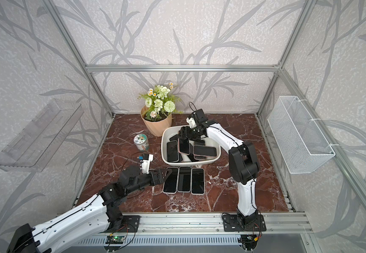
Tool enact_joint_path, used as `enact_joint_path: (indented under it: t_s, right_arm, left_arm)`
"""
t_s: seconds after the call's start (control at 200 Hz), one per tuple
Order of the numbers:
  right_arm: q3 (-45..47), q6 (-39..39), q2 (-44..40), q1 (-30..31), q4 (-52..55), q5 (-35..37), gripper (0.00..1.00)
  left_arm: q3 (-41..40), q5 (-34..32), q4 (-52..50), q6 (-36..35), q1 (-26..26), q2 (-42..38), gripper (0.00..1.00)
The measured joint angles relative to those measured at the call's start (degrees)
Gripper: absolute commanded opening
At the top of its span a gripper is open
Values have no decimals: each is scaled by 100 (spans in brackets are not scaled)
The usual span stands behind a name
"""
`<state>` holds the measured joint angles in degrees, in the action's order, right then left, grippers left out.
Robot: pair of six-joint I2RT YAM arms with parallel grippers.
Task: Take the phone out of the storage box
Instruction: Pick up the phone from the storage box, then place the phone at the center of the board.
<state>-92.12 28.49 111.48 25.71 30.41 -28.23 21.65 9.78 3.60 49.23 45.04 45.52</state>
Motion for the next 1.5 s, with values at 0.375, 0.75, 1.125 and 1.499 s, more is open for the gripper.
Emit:
enact_joint_path:
  t_s: [0.375, 0.75, 1.125, 1.499]
  right_arm:
    - [2210, -138, -2411, -533, -50, 142, 72]
    - [3438, -195, -4041, -798, 461, 442, 72]
    - [3814, -216, -4690, -796, 1003, 697, 72]
    - [4607, -179, -5230, -793, 1178, 868, 72]
  left_arm:
    - [358, -181, 776, 0, 503, 1292, 100]
    - [887, -35, 929, 48, 675, 1875, 100]
    - [1176, 254, 844, 225, 704, 2201, 100]
    - [1550, 516, 1036, 378, 796, 3268, 100]
